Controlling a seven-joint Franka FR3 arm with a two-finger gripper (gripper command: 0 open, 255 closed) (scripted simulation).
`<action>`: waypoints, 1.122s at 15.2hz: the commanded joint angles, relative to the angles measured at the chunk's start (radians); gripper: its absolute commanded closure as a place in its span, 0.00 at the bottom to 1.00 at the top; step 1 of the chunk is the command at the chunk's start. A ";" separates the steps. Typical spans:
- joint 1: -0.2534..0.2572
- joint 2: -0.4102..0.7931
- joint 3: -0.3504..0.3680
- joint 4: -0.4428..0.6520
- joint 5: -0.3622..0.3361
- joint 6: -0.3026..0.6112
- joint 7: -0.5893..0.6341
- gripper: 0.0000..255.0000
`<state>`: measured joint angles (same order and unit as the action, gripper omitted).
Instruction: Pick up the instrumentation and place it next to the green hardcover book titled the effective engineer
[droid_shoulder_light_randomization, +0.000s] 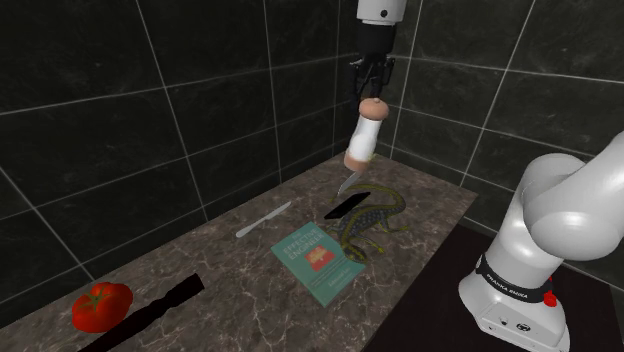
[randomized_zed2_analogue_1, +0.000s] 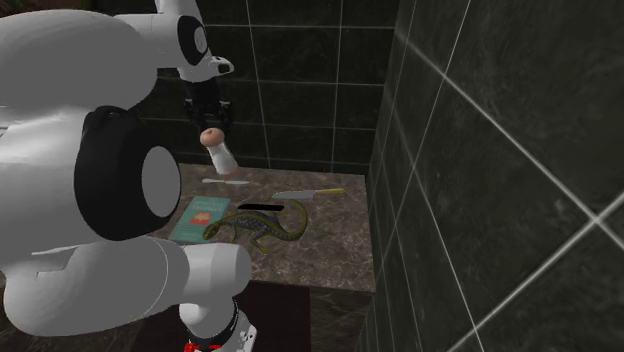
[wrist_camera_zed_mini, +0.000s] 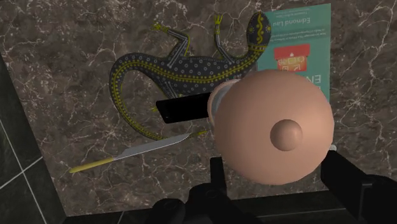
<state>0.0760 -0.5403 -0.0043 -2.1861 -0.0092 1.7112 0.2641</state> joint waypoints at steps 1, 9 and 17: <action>0.015 -0.036 0.035 -0.022 0.015 -0.015 0.045 1.00; 0.081 -0.139 0.183 -0.081 0.099 -0.054 0.223 1.00; 0.146 -0.172 0.344 -0.069 0.196 -0.083 0.412 1.00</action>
<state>0.2145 -0.7104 0.3208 -2.2622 0.1750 1.6350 0.6518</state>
